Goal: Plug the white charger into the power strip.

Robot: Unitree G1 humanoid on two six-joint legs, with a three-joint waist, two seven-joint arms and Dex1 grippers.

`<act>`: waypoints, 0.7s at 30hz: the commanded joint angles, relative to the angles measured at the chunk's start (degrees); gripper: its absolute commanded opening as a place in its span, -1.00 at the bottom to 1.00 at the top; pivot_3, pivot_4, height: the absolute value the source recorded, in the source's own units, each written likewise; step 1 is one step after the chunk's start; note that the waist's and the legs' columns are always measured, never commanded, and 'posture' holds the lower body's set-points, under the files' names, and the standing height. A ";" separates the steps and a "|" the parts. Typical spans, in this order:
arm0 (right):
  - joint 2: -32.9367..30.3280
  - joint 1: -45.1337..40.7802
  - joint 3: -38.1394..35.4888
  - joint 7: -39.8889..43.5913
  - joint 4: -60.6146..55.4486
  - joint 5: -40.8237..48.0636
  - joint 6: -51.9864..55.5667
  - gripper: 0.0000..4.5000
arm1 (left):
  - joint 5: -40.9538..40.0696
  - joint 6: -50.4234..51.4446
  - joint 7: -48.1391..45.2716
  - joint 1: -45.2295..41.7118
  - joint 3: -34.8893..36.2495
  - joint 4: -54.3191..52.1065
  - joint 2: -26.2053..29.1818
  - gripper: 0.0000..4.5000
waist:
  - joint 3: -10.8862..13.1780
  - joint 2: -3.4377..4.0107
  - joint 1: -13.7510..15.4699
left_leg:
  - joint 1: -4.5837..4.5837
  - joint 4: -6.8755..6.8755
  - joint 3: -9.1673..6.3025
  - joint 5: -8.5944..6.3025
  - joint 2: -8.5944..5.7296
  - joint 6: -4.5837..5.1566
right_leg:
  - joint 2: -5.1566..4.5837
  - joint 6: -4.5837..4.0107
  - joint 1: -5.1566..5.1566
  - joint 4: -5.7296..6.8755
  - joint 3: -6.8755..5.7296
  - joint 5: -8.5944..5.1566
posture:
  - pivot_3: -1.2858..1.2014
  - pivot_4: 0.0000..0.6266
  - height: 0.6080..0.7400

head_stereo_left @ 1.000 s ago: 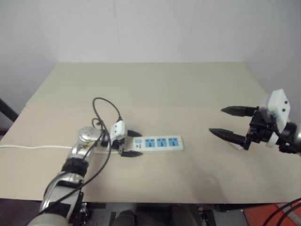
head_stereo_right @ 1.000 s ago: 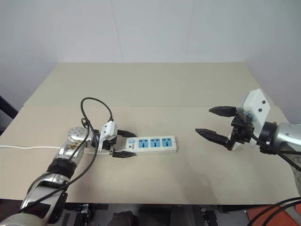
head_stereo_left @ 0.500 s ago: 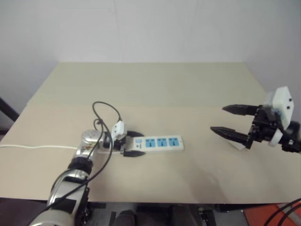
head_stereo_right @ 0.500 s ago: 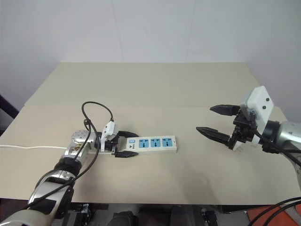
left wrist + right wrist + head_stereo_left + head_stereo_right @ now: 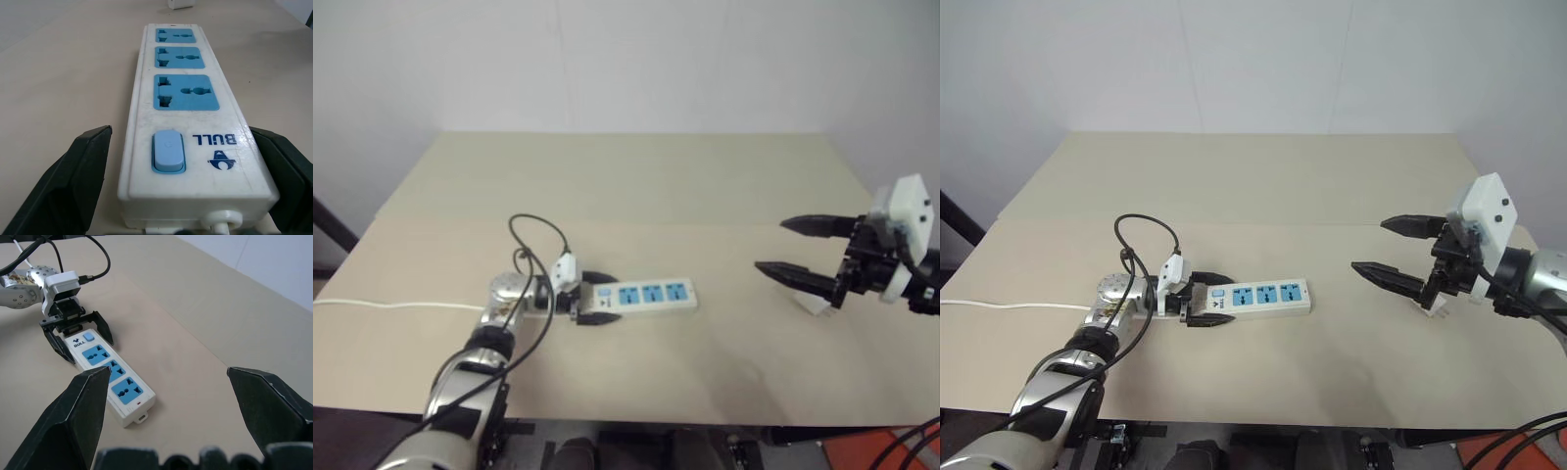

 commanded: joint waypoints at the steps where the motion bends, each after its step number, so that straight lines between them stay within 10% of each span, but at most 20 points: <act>1: -0.74 -2.44 -2.41 -1.24 -0.75 2.18 0.92 1.00 | 1.66 -0.24 -1.06 0.18 -1.13 1.92 -0.03 0.81 | -0.04 0.06 -0.08 | 0.00 0.00 0.01 0.00 0.00 0.00 | 0.00 0.00 0.00 0.01 0.00 0.00 | 0.03 -0.52 1.00; 4: -0.80 -3.41 -2.34 -1.82 -0.42 2.96 1.64 1.00 | 2.56 -1.54 -1.21 -0.18 -1.47 3.46 -0.05 0.47 | -0.05 0.06 -0.14 | 0.05 0.00 0.00 0.00 0.00 0.00 | 0.00 0.00 0.06 0.01 0.00 -0.01 | 0.03 -0.52 1.00; 15: -4.16 -7.48 -0.28 -5.06 8.44 0.58 6.75 1.00 | 1.43 -0.68 -1.63 -2.43 -1.40 1.43 -2.42 0.46 | -0.10 0.12 0.09 | 0.06 0.02 0.00 0.00 -0.02 0.00 | -0.03 0.00 0.08 0.00 0.00 -0.01 | 0.03 -0.52 1.00; 21: -12.89 -18.51 14.06 -5.30 20.80 -5.89 16.87 1.00 | 2.29 -0.03 -1.16 -3.94 -2.07 1.40 -5.08 0.46 | -0.12 0.16 0.47 | 0.04 0.03 -0.03 0.00 -0.02 0.01 | -0.05 0.00 -0.08 -0.11 -0.09 -0.01 | 0.03 -0.52 1.00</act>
